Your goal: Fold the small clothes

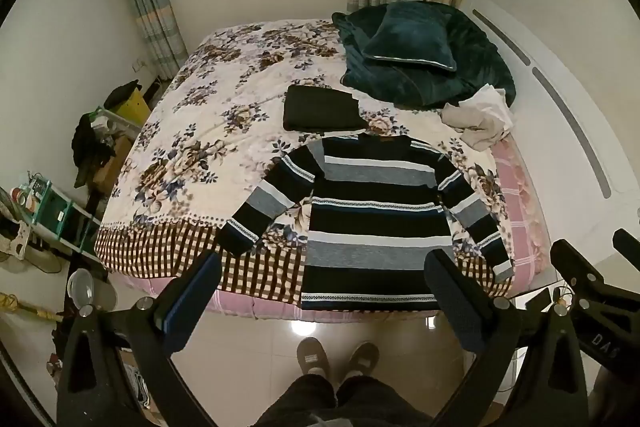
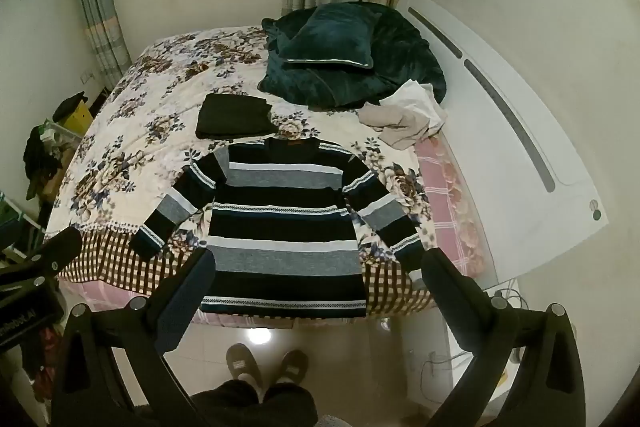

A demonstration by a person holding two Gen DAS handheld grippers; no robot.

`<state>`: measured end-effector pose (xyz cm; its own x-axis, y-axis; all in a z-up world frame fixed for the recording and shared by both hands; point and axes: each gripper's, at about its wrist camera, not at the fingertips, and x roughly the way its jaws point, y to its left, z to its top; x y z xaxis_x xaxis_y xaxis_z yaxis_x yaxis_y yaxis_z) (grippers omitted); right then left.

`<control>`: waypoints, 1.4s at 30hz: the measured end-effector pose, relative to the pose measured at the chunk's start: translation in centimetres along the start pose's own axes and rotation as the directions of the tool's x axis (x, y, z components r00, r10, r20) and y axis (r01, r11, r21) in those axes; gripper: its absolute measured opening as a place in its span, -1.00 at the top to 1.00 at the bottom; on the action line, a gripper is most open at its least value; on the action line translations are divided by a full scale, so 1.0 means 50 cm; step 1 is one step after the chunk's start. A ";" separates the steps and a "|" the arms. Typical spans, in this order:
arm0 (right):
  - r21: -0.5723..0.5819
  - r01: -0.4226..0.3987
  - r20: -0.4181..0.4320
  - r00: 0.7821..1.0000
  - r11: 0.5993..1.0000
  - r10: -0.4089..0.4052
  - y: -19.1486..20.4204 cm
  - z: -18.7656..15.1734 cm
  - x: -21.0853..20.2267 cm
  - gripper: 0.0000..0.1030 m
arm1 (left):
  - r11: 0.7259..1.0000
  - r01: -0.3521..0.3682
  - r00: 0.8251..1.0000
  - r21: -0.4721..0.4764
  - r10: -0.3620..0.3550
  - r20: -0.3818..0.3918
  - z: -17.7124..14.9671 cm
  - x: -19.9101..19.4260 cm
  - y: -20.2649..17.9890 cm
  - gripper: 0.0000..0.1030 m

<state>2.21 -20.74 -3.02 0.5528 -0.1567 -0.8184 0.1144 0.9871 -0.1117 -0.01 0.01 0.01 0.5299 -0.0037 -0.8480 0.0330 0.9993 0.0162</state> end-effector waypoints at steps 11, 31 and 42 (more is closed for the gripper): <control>0.002 -0.003 -0.002 1.000 1.000 0.003 -0.002 -0.002 -0.009 -1.00 | 1.000 0.006 1.000 -0.006 -0.006 -0.001 0.000 0.001 0.000 -1.00; 0.001 -0.002 0.003 1.000 1.000 0.002 -0.001 0.003 -0.017 -1.00 | 1.000 0.012 1.000 -0.006 -0.012 0.008 0.012 -0.015 -0.020 -1.00; 0.001 -0.002 0.003 1.000 1.000 0.002 -0.001 0.008 -0.014 -1.00 | 1.000 0.016 1.000 -0.009 -0.016 0.010 0.014 -0.016 -0.030 -1.00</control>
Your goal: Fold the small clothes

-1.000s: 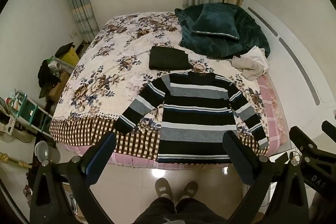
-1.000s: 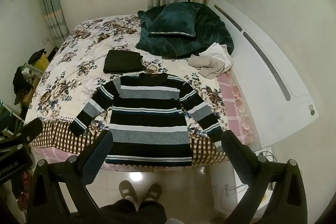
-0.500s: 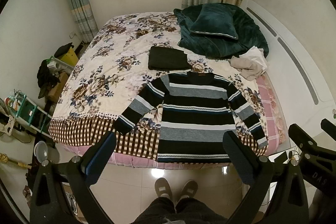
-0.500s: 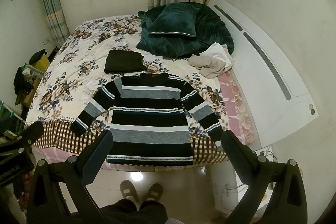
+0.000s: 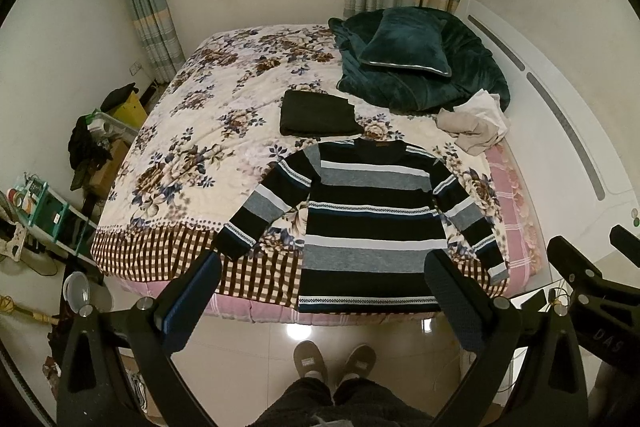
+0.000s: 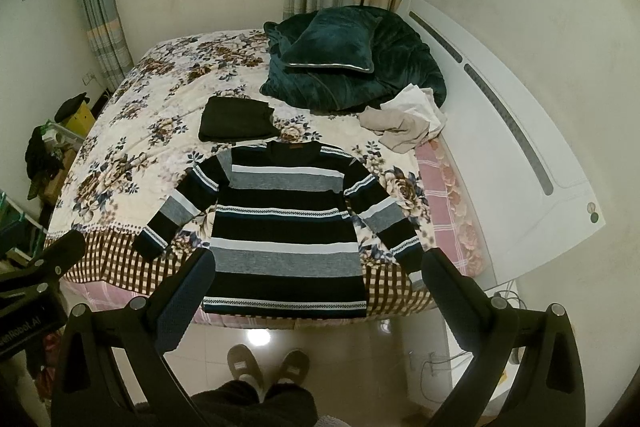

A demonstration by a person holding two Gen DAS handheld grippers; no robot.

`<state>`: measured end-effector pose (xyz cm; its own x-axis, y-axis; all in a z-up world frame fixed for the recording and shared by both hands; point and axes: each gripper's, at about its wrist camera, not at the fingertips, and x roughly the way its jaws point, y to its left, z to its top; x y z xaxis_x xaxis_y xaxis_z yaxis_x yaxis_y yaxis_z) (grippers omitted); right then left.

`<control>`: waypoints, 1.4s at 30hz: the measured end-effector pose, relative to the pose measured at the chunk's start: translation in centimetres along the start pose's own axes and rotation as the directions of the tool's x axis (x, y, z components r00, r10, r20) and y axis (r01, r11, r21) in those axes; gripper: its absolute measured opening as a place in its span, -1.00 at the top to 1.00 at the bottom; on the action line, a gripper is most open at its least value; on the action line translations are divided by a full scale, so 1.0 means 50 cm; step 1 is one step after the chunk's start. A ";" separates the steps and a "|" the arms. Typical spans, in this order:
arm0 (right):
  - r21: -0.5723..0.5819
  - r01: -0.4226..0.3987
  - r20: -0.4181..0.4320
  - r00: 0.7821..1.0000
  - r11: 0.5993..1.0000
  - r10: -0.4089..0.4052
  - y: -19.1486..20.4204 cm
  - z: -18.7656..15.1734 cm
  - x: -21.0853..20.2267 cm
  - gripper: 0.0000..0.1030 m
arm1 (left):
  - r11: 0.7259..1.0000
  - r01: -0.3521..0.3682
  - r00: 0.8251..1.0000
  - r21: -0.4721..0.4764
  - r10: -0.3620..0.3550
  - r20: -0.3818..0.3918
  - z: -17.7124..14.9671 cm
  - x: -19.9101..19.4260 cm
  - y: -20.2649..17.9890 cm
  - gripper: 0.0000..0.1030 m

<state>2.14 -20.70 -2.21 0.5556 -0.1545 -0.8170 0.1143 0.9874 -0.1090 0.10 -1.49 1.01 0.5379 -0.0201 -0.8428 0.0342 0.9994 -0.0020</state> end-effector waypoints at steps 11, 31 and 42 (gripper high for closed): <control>-0.001 0.005 -0.002 1.000 1.000 -0.005 0.000 0.004 0.004 -1.00 | 1.000 0.002 1.000 -0.003 -0.002 -0.003 0.007 -0.003 -0.015 -1.00; -0.004 0.005 -0.004 1.000 1.000 -0.005 0.006 -0.011 0.008 -1.00 | 1.000 0.005 1.000 -0.004 -0.005 -0.004 0.009 -0.003 -0.015 -1.00; -0.001 0.008 0.000 1.000 1.000 -0.008 0.003 -0.012 0.009 -1.00 | 1.000 0.011 1.000 0.003 -0.011 0.004 0.015 0.004 -0.036 -1.00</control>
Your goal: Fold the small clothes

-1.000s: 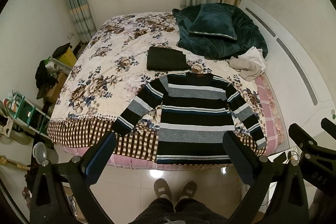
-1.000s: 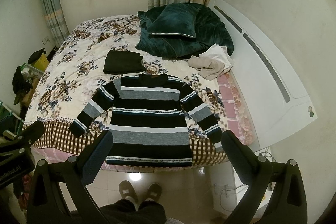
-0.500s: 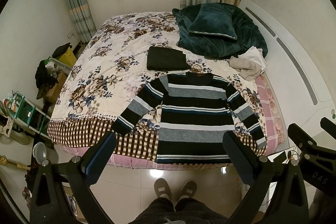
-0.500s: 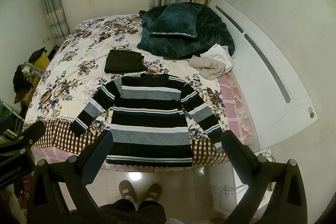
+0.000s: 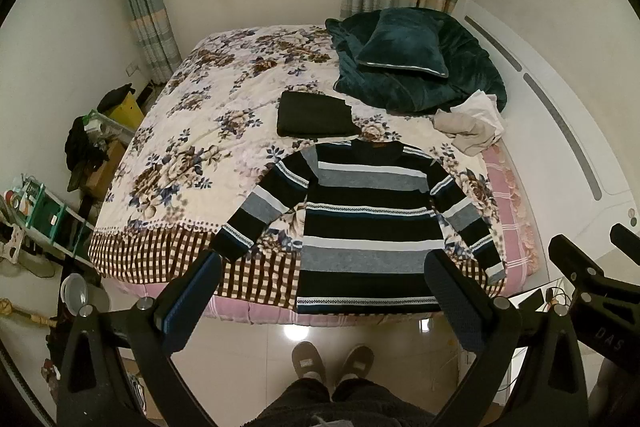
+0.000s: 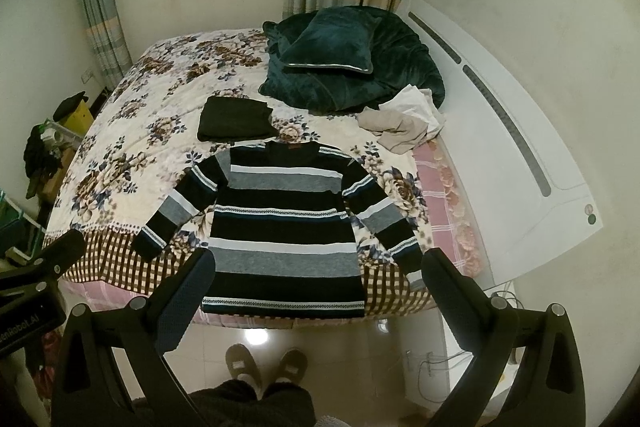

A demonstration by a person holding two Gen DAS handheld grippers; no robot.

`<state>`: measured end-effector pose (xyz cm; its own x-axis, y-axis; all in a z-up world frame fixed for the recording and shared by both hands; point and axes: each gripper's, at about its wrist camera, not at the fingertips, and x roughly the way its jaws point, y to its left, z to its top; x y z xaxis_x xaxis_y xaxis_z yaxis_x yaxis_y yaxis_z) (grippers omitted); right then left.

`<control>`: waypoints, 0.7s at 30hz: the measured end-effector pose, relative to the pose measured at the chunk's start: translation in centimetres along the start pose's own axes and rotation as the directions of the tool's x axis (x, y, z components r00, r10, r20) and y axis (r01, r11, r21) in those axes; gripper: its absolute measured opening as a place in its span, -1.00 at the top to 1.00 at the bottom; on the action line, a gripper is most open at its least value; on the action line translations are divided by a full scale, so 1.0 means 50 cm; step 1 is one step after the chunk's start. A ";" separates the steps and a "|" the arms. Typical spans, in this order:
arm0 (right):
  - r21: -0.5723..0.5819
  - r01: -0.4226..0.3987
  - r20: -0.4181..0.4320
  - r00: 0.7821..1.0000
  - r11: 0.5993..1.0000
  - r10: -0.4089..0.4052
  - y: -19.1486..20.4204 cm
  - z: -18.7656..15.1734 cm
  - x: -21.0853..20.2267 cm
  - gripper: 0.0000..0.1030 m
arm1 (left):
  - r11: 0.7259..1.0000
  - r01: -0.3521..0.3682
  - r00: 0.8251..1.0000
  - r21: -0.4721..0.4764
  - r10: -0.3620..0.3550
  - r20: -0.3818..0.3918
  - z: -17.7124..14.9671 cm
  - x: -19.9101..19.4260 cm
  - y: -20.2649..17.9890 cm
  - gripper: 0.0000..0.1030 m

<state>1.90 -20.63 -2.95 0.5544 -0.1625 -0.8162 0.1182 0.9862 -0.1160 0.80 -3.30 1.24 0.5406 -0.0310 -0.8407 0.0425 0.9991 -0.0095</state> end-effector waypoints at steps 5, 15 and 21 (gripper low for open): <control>0.005 0.000 0.000 1.000 1.000 0.000 -0.002 0.006 0.009 -1.00 | 1.000 0.003 1.000 0.004 -0.003 -0.006 0.006 0.008 -0.009 -1.00; 0.146 0.047 -0.070 0.997 0.988 -0.037 -0.067 0.023 0.104 -1.00 | 0.999 -0.043 0.999 0.026 0.042 0.030 0.035 0.121 0.014 -1.00; 0.366 0.202 -0.212 0.969 0.908 -0.130 -0.262 -0.045 0.338 -1.00 | 0.991 -0.110 0.993 0.080 0.113 -0.040 0.069 0.339 -0.042 -1.00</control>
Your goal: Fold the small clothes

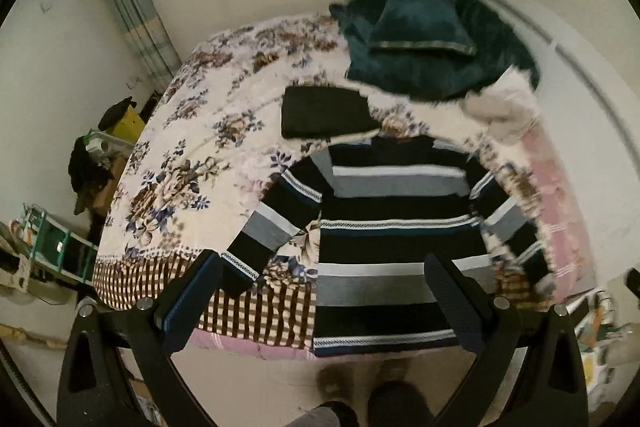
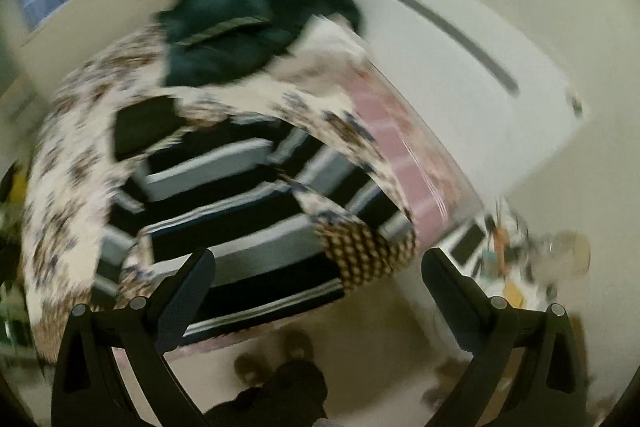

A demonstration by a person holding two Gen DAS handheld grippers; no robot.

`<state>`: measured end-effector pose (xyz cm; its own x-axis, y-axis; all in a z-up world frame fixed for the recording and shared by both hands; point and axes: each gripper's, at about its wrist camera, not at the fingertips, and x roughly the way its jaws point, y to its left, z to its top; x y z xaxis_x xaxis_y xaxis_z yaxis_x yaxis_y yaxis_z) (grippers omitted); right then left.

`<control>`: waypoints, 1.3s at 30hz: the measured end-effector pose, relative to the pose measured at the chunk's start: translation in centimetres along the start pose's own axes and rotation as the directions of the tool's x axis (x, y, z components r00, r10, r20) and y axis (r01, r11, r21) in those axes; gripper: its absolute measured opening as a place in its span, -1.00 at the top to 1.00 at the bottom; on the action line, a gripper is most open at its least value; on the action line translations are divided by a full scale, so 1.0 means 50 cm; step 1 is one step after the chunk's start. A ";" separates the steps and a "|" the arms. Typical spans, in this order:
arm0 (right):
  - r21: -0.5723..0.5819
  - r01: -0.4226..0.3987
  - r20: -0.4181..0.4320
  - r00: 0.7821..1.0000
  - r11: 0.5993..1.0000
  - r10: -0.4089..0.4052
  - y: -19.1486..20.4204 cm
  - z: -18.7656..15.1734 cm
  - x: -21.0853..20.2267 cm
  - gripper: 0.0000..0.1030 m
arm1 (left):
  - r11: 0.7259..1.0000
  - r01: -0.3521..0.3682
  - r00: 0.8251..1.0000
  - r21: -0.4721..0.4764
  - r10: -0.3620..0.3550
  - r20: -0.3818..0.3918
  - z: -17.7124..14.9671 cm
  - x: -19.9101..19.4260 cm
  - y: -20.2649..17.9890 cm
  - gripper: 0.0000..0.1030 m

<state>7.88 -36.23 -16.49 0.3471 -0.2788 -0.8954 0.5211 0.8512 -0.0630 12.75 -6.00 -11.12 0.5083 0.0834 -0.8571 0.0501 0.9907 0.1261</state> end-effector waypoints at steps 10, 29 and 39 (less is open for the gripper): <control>0.479 0.073 -0.277 0.958 0.875 0.072 -0.341 -0.003 0.606 -0.33 | 0.992 -0.130 0.966 -0.001 0.126 -0.227 0.046 0.381 -0.172 -1.00; 0.906 0.117 -0.220 0.951 0.406 0.215 -0.487 -0.205 1.068 -0.42 | 0.987 -0.145 0.870 0.065 0.158 -0.467 -0.053 0.841 -0.304 -1.00; 0.806 0.075 -0.091 0.996 0.587 -0.002 -0.337 0.018 0.988 0.79 | 0.996 -0.089 0.918 -0.006 0.080 -0.389 -0.042 0.852 -0.194 -1.00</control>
<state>16.94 -64.74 -59.28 0.2739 -0.2389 -0.9316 0.9603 0.1204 0.2515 32.12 -11.84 -49.92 0.1362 0.1972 -0.9709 -0.0006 0.9800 0.1989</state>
